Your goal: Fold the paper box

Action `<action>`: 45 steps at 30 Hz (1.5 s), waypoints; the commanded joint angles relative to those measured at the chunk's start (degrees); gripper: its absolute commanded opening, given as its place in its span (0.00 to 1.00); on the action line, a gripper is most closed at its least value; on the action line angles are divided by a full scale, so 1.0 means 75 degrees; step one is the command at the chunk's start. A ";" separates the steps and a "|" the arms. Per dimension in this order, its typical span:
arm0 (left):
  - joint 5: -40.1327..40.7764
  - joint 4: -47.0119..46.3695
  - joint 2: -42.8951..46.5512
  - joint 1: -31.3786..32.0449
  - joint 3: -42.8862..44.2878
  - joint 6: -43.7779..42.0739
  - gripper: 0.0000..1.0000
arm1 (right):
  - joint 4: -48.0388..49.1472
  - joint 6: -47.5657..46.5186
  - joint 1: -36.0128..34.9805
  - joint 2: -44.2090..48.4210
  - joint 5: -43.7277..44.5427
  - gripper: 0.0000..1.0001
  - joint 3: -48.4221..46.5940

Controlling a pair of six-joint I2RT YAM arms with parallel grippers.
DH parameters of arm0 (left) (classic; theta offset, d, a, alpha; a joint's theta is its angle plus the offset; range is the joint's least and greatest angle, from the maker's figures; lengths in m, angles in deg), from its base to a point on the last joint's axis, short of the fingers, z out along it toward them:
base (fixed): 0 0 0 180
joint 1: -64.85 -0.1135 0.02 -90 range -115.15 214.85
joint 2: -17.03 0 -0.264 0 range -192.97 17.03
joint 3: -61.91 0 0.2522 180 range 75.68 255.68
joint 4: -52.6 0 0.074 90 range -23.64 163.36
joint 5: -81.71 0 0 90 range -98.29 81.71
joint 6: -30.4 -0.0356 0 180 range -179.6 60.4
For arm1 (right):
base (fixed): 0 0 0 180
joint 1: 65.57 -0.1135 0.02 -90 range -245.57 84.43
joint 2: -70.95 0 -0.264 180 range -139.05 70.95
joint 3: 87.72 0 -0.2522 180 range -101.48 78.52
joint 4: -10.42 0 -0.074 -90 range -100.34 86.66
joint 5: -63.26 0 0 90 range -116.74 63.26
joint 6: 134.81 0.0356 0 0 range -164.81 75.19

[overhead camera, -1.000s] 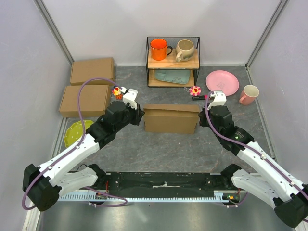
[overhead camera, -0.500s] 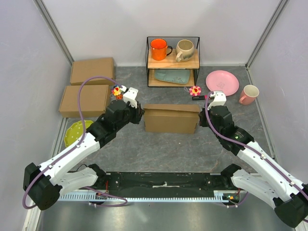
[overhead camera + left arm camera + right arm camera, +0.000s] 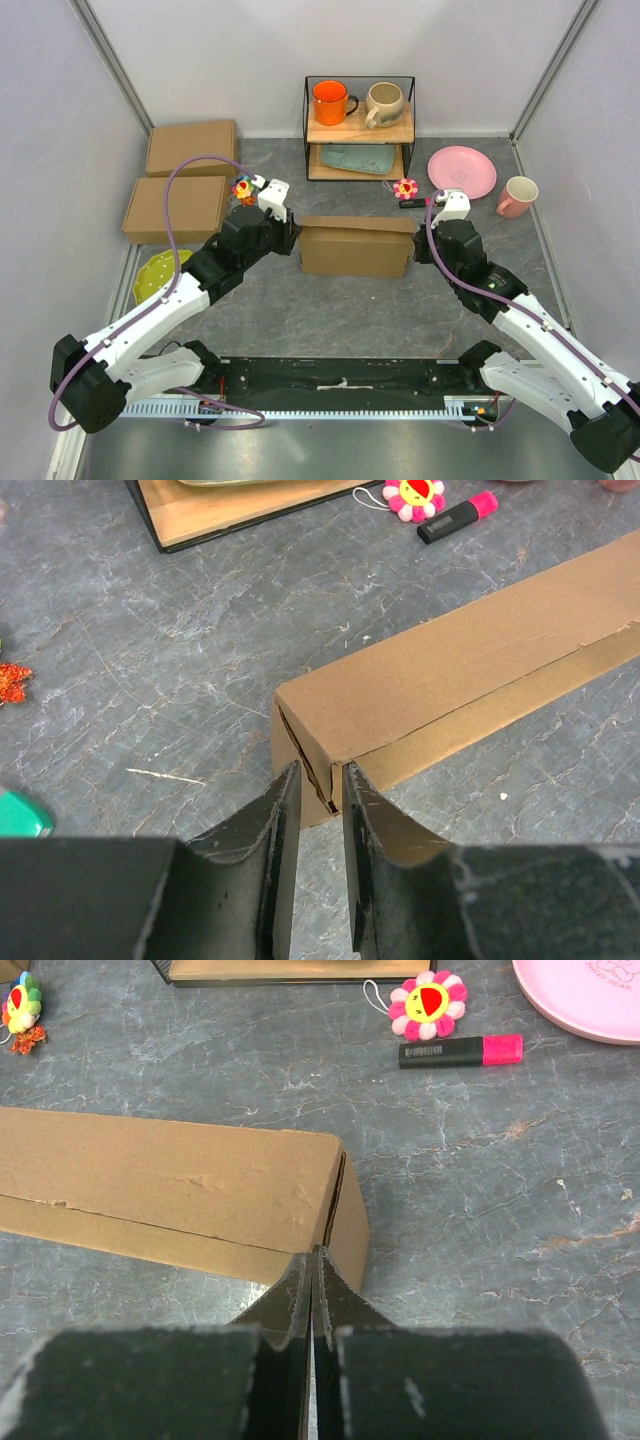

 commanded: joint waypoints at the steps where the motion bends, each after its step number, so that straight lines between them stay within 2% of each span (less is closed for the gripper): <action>1: 0.0088 -0.0338 -0.0006 0.0046 0.0389 -0.0290 0.29 | -0.0592 0.0034 -0.0028 -0.0083 -0.0074 0.00 0.0112; 6: 0.0111 -0.0338 -0.0088 0.0046 0.0378 -0.0361 0.26 | -0.0569 0.0034 -0.0028 -0.0071 -0.0085 0.00 0.0124; 10: 0.0041 -0.0397 -0.0146 0.0035 0.0307 -0.0396 0.08 | -0.0569 0.0046 -0.0028 -0.0059 -0.0097 0.00 0.0182; 13: 0.0006 -0.0420 -0.0205 0.0035 0.0307 -0.0408 0.02 | -0.0581 0.0057 -0.0028 -0.0036 -0.0121 0.00 0.0218; 24: -0.0368 -0.0912 -0.0088 0.0046 -0.0313 -0.0455 0.02 | -0.0569 0.0081 -0.0028 -0.0001 -0.0156 0.00 0.0218; 35: -0.0147 -0.0983 -0.0205 0.0058 -0.1626 0.0717 0.02 | -0.0581 0.0116 -0.0028 -0.0013 -0.0238 0.00 0.0159; 37: -0.0123 -0.0925 -0.0229 0.0058 -0.1638 0.0776 0.02 | -0.0581 0.0104 -0.0016 -0.0013 -0.0226 0.02 0.0112; 45: -0.0006 -0.0784 -0.0205 0.0058 -0.1252 0.0554 0.02 | -0.0662 0.0081 -0.0028 0.0081 -0.0121 0.23 -0.0368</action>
